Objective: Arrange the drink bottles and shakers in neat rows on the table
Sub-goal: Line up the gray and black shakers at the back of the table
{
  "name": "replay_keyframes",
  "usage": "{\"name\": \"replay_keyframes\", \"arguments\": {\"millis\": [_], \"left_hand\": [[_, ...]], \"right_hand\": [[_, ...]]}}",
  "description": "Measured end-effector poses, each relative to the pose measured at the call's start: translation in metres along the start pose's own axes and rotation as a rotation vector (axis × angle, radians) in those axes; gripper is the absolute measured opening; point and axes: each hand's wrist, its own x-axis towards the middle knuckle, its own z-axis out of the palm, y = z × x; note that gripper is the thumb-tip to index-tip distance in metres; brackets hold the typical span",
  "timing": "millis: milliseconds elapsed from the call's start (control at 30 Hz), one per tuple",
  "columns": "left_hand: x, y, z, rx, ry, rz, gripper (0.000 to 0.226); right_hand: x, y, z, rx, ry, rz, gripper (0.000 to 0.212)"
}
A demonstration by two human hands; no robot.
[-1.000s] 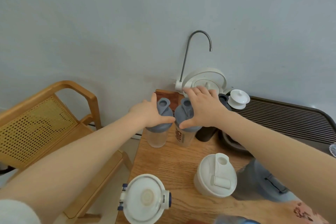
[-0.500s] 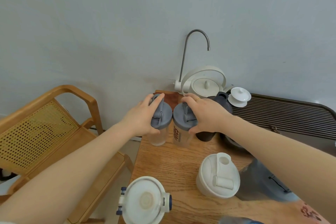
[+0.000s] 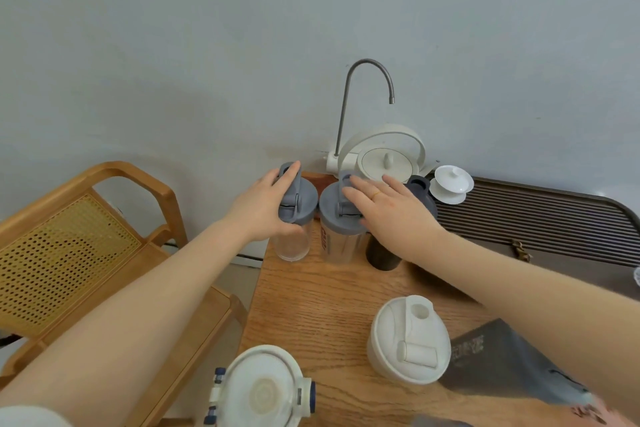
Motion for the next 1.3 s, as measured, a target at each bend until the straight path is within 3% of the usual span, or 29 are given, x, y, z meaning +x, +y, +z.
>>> {"name": "replay_keyframes", "arguments": {"millis": [167, 233, 333, 433, 600, 767, 867, 967, 1033, 1133, 1300], "left_hand": [[-0.001, 0.005, -0.004, 0.01, -0.037, -0.045, 0.112], [-0.005, 0.015, -0.01, 0.174, -0.002, -0.026, 0.113], [-0.001, 0.039, -0.018, 0.285, 0.088, 0.177, 0.107], [0.019, 0.055, -0.016, 0.319, -0.019, 0.315, 0.104], [0.034, 0.058, -0.015, 0.339, -0.076, 0.339, 0.09], [0.032, 0.054, -0.014, 0.31, -0.072, 0.353, 0.091], [0.027, 0.051, -0.017, 0.308, -0.06, 0.37, 0.107], [0.018, 0.036, -0.027, 0.315, -0.049, 0.252, 0.122], [0.011, 0.021, -0.032, 0.322, -0.078, 0.132, 0.127], [0.004, 0.006, -0.03, 0.335, -0.13, 0.06, 0.126], [0.007, 0.0, -0.022, 0.197, -0.077, 0.04, 0.117]], "right_hand": [[0.012, 0.003, -0.006, 0.042, -0.106, 0.005, 0.034], [0.015, 0.0, -0.001, 0.088, -0.119, 0.032, 0.036], [0.016, 0.002, -0.007, 0.203, -0.119, 0.051, 0.035], [0.013, 0.01, -0.024, 0.431, -0.021, 0.105, 0.032], [0.005, 0.012, -0.02, 0.135, 0.149, -0.073, 0.013], [-0.004, 0.0, 0.001, -0.073, 0.081, -0.293, 0.032], [0.009, -0.001, -0.013, 0.071, 0.129, -0.15, 0.036], [0.027, 0.009, -0.024, 0.184, -0.034, 0.054, 0.094], [0.034, 0.013, -0.022, 0.175, -0.218, 0.072, 0.119], [0.04, 0.011, -0.007, 0.165, -0.337, 0.073, 0.12], [0.043, 0.007, 0.005, 0.157, -0.197, 0.118, 0.108]]}}
